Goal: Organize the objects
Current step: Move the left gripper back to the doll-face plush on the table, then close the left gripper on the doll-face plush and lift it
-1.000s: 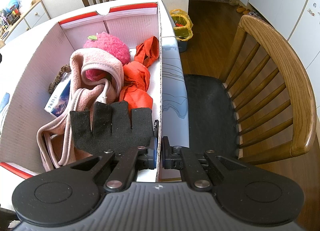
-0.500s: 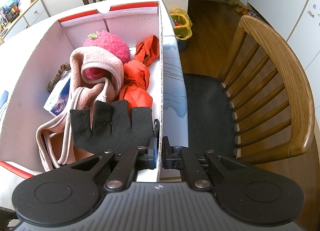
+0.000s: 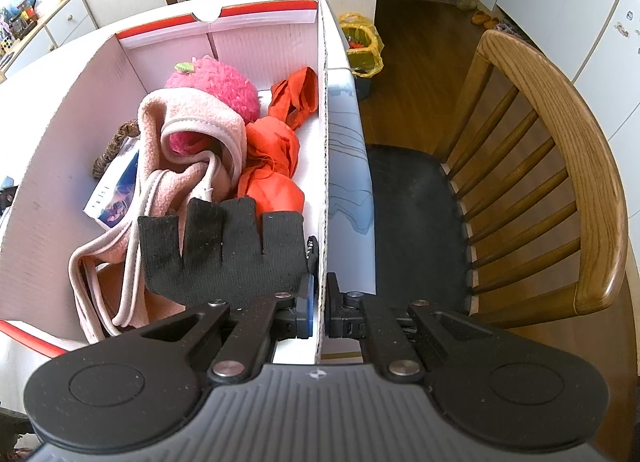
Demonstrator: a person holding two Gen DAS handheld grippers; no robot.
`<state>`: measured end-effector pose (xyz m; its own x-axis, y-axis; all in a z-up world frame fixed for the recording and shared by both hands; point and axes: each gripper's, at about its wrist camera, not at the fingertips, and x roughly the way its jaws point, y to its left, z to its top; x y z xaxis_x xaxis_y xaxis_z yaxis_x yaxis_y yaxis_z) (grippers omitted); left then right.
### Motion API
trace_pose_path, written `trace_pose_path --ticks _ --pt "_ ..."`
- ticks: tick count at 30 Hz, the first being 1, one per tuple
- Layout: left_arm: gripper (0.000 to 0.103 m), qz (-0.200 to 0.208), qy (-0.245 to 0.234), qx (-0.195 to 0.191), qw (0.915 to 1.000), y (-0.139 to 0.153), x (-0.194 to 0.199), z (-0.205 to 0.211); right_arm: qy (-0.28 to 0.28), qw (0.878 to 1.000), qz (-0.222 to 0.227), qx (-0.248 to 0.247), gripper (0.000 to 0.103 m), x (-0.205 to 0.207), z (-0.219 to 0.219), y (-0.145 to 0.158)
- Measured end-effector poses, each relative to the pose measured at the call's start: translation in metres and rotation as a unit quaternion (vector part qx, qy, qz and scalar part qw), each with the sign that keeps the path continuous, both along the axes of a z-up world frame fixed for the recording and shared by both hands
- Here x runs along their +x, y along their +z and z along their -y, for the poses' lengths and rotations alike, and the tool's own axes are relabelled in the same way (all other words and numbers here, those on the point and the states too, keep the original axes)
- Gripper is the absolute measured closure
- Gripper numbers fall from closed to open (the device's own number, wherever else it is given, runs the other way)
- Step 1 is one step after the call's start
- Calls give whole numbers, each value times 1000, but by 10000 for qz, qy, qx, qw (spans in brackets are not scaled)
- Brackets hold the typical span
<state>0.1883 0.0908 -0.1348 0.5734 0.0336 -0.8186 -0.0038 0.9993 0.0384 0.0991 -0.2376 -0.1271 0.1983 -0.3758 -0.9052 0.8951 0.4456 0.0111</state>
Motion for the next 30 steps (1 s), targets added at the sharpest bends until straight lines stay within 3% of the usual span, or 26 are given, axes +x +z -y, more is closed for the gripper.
trace_pose_path --ticks 7,13,16,23,30 --pt "17 -60 -116 197 9997 -13 4 7 -7 10000 -17 -2 99 1 0 0" --pt "37 -160 -84 221 9996 -18 7 7 -21 10000 -19 6 99 1 0 -1" --pt "56 -194 -71 224 9995 -20 8 6 -29 10000 -17 12 99 1 0 -1" --pt "59 -120 -35 38 9999 -11 6 3 -41 10000 -10 9 99 1 0 -1" --pt "59 18 -30 -231 9997 19 1 5 -64 10000 3 9 99 1 0 -2"
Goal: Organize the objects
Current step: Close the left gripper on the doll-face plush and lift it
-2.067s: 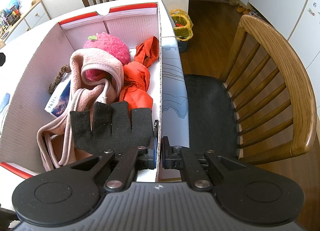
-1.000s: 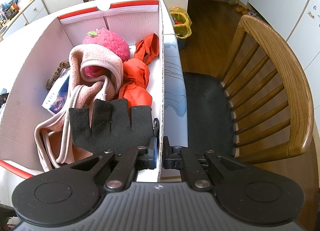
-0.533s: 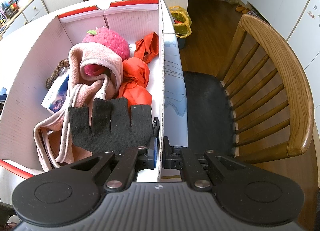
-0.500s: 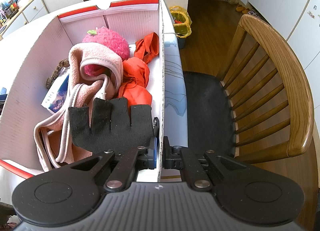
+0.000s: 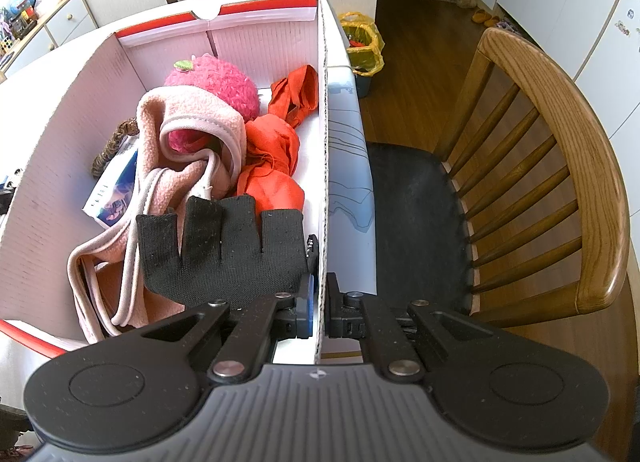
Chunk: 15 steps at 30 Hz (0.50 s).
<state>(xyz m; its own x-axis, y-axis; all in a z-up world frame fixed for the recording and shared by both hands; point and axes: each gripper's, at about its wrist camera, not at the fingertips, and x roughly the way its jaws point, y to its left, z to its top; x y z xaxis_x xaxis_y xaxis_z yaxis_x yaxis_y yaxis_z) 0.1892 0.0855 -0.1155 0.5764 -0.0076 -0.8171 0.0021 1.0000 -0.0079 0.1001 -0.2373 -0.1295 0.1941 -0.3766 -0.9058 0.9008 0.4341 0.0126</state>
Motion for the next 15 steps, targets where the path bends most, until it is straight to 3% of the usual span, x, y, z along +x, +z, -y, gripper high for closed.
trace_pose_path --ticks 15 --pt "59 162 -258 -576 9979 59 2 30 -37 10000 16 -3 99 1 1 0"
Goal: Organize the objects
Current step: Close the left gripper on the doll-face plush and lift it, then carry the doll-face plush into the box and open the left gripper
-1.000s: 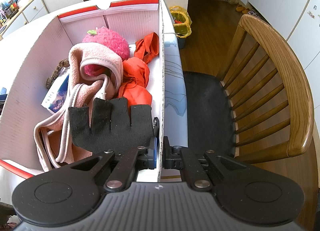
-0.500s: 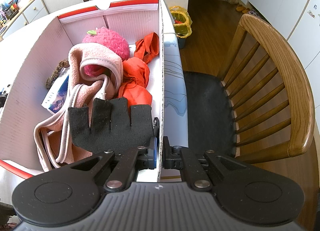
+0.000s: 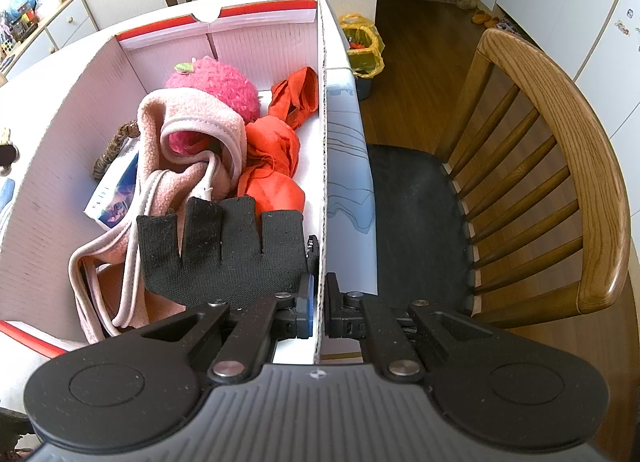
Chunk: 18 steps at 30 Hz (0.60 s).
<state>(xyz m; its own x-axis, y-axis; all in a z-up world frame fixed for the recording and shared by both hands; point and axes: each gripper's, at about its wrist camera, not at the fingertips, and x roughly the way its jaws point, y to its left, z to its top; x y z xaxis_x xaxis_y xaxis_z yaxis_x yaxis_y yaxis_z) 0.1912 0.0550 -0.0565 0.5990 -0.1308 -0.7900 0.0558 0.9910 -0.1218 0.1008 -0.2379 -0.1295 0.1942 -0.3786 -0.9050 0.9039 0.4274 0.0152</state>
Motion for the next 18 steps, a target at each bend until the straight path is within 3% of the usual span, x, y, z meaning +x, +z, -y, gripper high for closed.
trace_pose_path --ticks 18 --pt "59 324 -1109 -76 9933 28 30 94 -13 10000 27 -40 99 0 0 4"
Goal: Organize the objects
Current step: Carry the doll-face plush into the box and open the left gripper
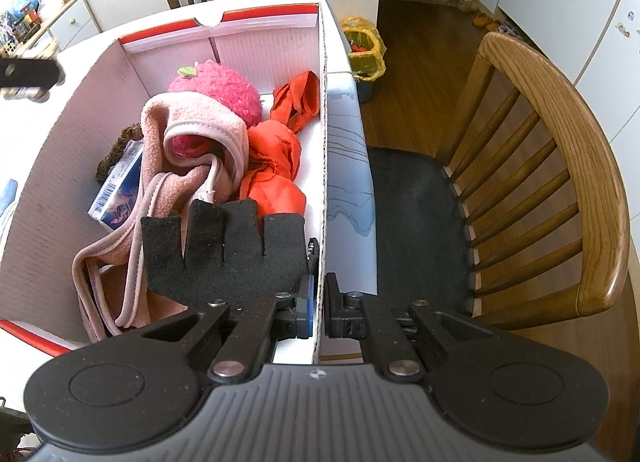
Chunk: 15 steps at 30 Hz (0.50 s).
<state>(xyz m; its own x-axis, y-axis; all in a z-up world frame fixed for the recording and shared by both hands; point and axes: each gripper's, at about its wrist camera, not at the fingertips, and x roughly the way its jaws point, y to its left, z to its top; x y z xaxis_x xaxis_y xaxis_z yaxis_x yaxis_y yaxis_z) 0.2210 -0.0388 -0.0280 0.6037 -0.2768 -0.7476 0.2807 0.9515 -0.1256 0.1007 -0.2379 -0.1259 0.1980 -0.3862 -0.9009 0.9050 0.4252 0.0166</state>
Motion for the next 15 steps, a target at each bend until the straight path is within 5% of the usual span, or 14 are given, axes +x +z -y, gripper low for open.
trace_pose_path --ticks 15 --pt "59 -292 -800 10 9964 -29 44 71 100 9999 -13 -88 99 -2 -3 -1"
